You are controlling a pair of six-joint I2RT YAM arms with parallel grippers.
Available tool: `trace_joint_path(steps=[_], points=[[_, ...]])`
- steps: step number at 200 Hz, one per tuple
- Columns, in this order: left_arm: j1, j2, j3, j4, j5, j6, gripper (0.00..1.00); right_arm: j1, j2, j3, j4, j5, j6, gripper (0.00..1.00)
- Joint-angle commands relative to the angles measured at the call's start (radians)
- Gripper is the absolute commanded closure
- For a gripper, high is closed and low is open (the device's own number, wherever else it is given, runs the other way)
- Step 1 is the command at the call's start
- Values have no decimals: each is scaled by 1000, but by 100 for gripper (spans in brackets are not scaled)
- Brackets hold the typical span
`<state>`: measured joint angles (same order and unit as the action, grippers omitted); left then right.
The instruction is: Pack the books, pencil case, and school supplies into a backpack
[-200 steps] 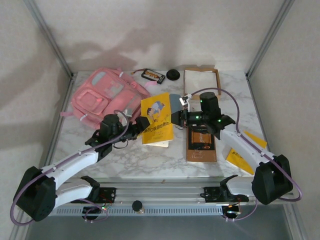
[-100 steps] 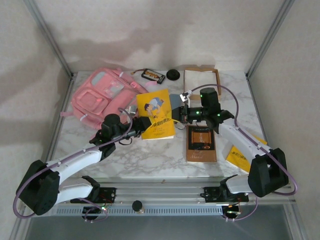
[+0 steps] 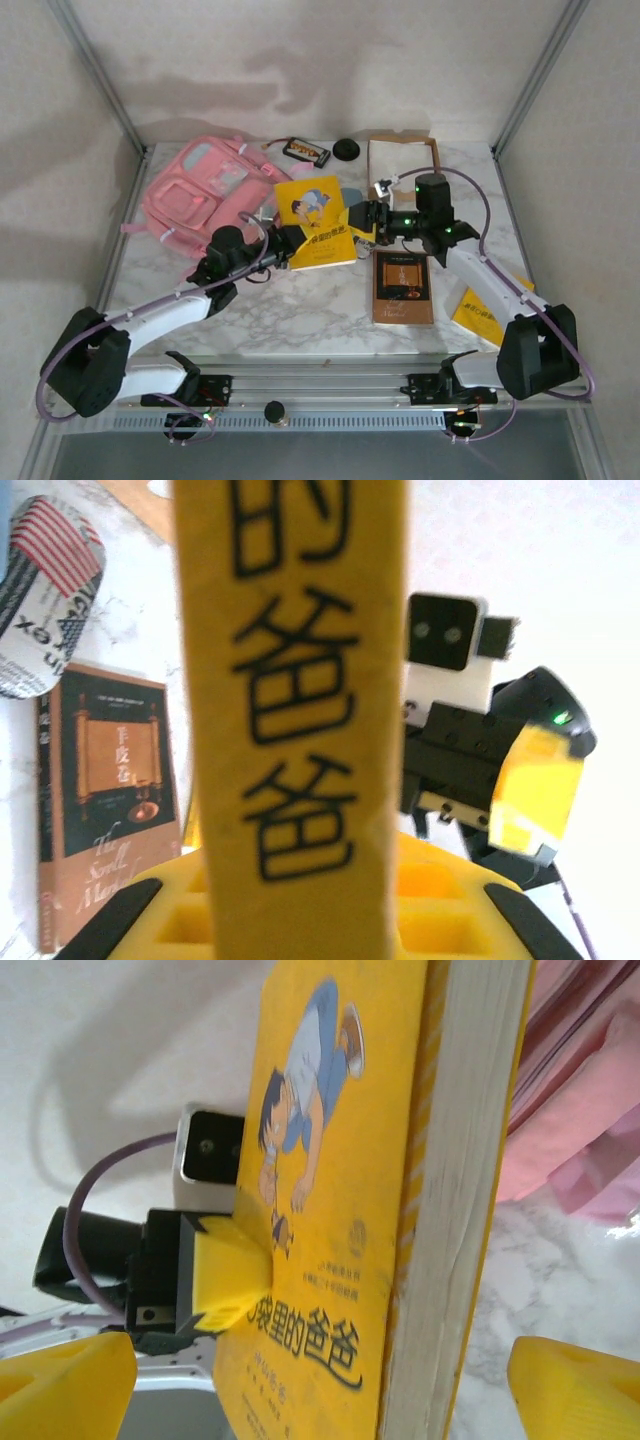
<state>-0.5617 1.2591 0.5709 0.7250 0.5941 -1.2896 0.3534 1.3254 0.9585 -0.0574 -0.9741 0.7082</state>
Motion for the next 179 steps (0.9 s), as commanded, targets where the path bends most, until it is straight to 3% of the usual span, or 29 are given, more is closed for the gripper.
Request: trace_joint_path(steps=[1, 25, 38, 94, 108, 124, 138, 146, 162, 179], points=[[-23, 5, 71, 166, -13, -27, 100, 28, -23, -45, 125, -76, 128, 2], [-25, 17, 79, 168, -25, -16, 100, 51, -14, -37, 135, -97, 157, 6], [-23, 17, 98, 77, -44, 22, 100, 45, -37, -44, 198, -107, 198, 11], [-27, -3, 138, -154, -135, 156, 100, 41, -46, -29, 170, -66, 189, 70], [-30, 2, 137, -146, -131, 156, 100, 42, -41, -25, 163, -64, 175, 80], [-30, 6, 145, -161, -123, 172, 100, 41, -34, -8, 105, -40, 127, 97], [-30, 5, 161, -218, -137, 211, 100, 40, -32, 0, 82, -20, 99, 100], [-29, 2, 177, -265, -149, 244, 91, 38, -31, 5, 70, -8, 85, 100], [-25, -6, 235, -420, -195, 358, 58, 28, -26, 31, 3, 26, 33, 100], [-4, -13, 321, -658, -314, 505, 46, 4, -26, 42, -48, 55, 0, 100]])
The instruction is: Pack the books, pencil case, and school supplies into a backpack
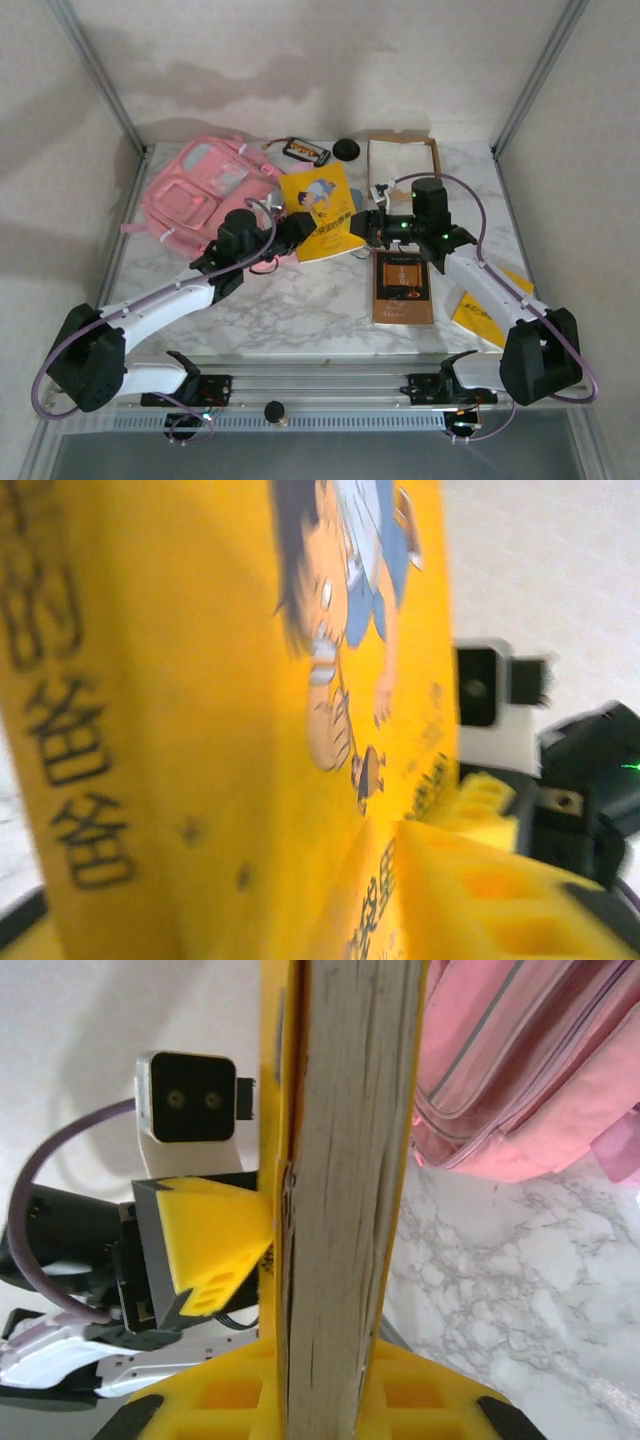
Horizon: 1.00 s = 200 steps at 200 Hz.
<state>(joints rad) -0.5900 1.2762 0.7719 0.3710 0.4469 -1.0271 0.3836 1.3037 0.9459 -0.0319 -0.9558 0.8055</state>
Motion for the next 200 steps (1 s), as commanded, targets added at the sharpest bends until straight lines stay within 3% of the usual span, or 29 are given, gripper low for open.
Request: trace_joint_path(steps=[1, 37, 68, 94, 115, 132, 145, 200], points=[[26, -29, 125, -316, -172, 249, 45, -27, -4, 54, -74, 38, -98, 100], [62, 43, 328, -727, -456, 522, 33, -55, 0, 80, -168, 76, -178, 100], [81, 168, 415, -883, -626, 707, 30, -94, -9, 77, -204, 106, -189, 100], [86, 288, 474, -920, -674, 800, 28, -110, -13, 77, -214, 111, -193, 100], [83, 371, 510, -924, -601, 855, 28, -122, -10, 90, -249, 126, -206, 100], [93, 441, 560, -944, -752, 910, 30, -138, -14, 84, -251, 123, -206, 100], [110, 508, 629, -996, -801, 933, 33, -148, -14, 85, -258, 115, -206, 100], [117, 649, 719, -982, -733, 987, 37, -158, -21, 88, -255, 111, -195, 100]])
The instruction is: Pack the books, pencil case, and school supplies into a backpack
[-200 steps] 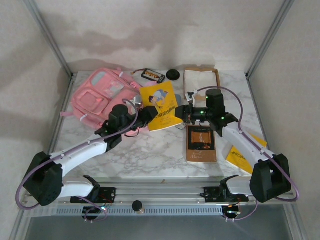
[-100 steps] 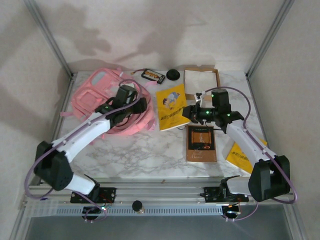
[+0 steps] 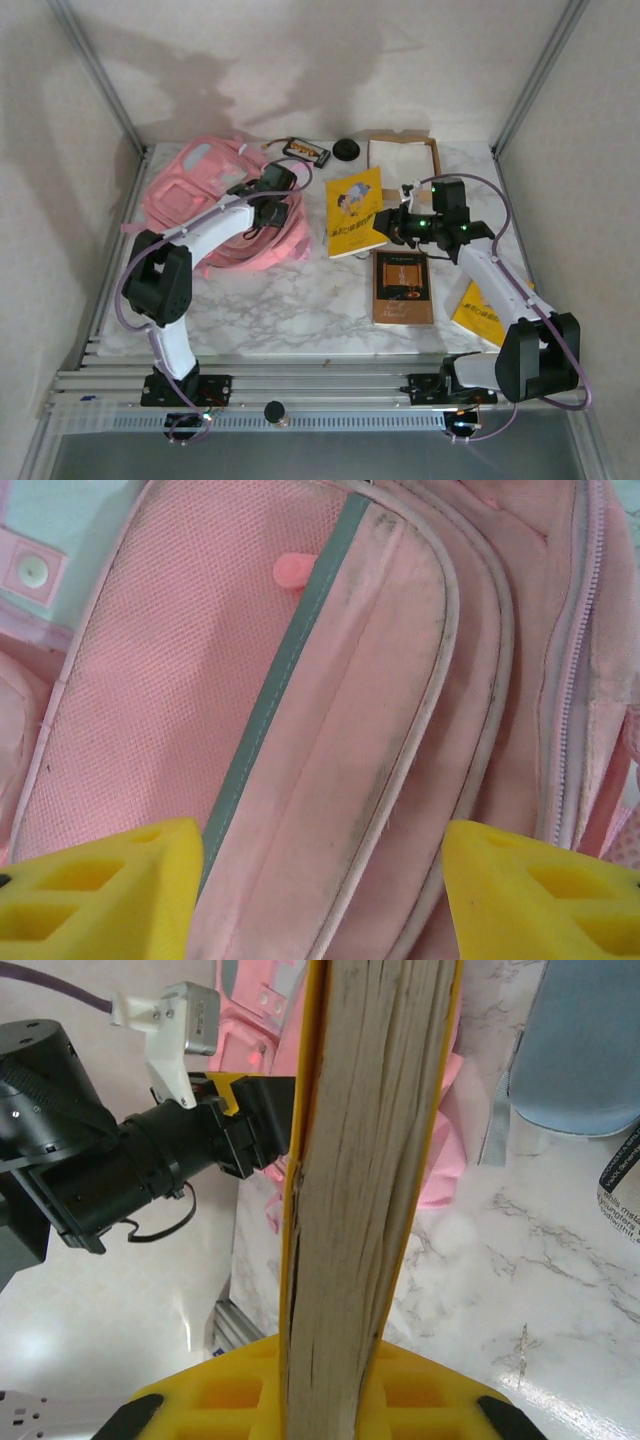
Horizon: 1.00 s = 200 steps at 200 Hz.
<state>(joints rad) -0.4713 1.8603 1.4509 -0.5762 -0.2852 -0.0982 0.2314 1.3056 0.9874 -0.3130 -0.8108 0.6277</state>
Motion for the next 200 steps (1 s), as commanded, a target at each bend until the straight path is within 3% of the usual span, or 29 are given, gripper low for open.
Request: trace_joint_path(steps=[1, 42, 73, 131, 162, 200], points=[[-1, 68, 42, -35, -3, 59, 37, -6, -23, 48, 26, -35, -17, 100], [3, 187, 133, -51, -33, 103, 39, -12, -9, 69, 7, -30, -34, 100], [23, 254, 181, -59, -43, 127, 49, -12, 5, 67, 19, -36, -27, 100], [66, 269, 218, -42, -16, 195, 77, -12, 15, 76, 25, -31, -24, 100], [73, 253, 243, -47, -1, 236, 100, -12, 17, 77, 25, -30, -26, 100], [72, 188, 280, -78, 20, 284, 100, -11, 35, 81, 36, -48, -25, 100]])
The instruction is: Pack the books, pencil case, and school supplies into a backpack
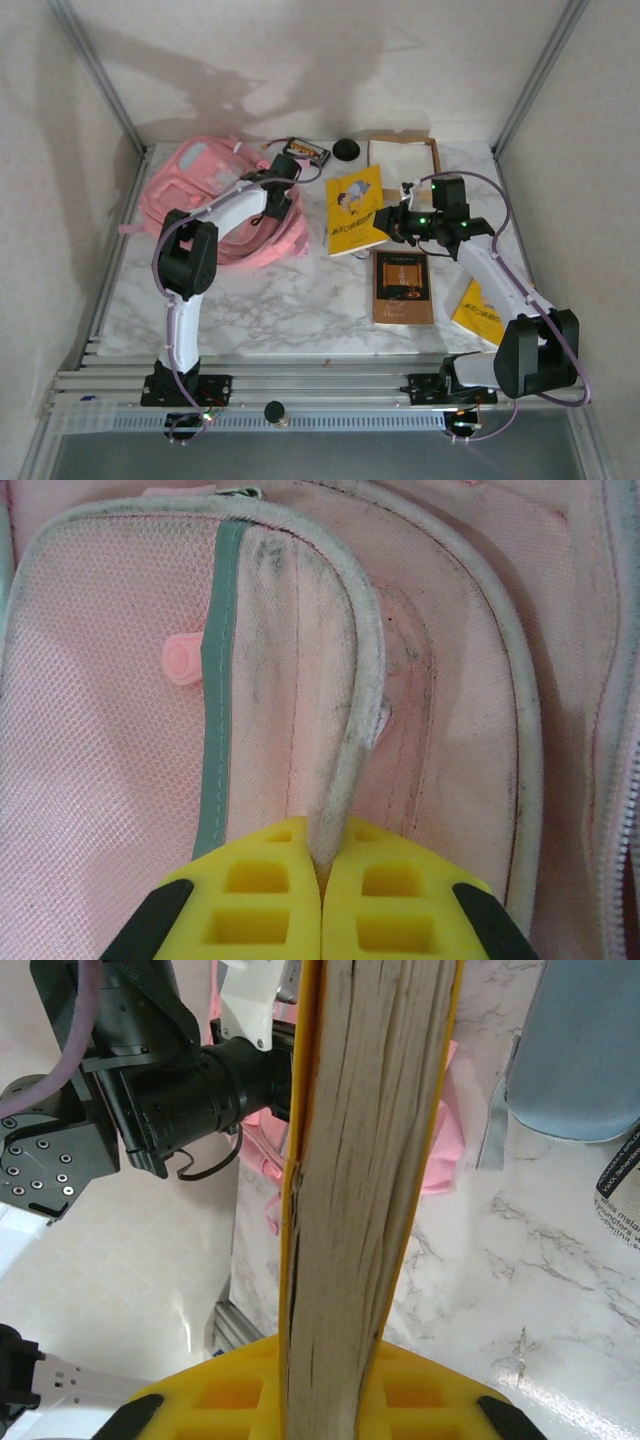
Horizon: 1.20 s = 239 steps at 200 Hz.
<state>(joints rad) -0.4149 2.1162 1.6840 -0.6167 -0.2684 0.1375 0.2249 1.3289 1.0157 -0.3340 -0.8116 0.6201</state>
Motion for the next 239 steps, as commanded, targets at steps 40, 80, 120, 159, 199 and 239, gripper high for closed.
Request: trace_joint_path(steps=[40, 80, 120, 159, 199, 239], points=[[16, -204, 16, -58, 23, 69, 100, 19, 43, 68, 67, -45, 0, 100], [16, -364, -18, -85, 24, 87, 100, 92, 106, 114, 69, -67, 18, 100], [18, -500, -18, -88, 81, 104, 100, 155, 145, 201, 81, -98, 60, 100], [21, -506, 8, -92, 40, 99, 100, 126, 85, 267, -124, 35, -29, 100], [19, -519, 12, -73, 113, 93, 100, 217, 122, 383, -174, -29, -58, 100], [21, -528, 34, -44, 142, 80, 100, 246, 217, 342, -98, -62, 9, 100]])
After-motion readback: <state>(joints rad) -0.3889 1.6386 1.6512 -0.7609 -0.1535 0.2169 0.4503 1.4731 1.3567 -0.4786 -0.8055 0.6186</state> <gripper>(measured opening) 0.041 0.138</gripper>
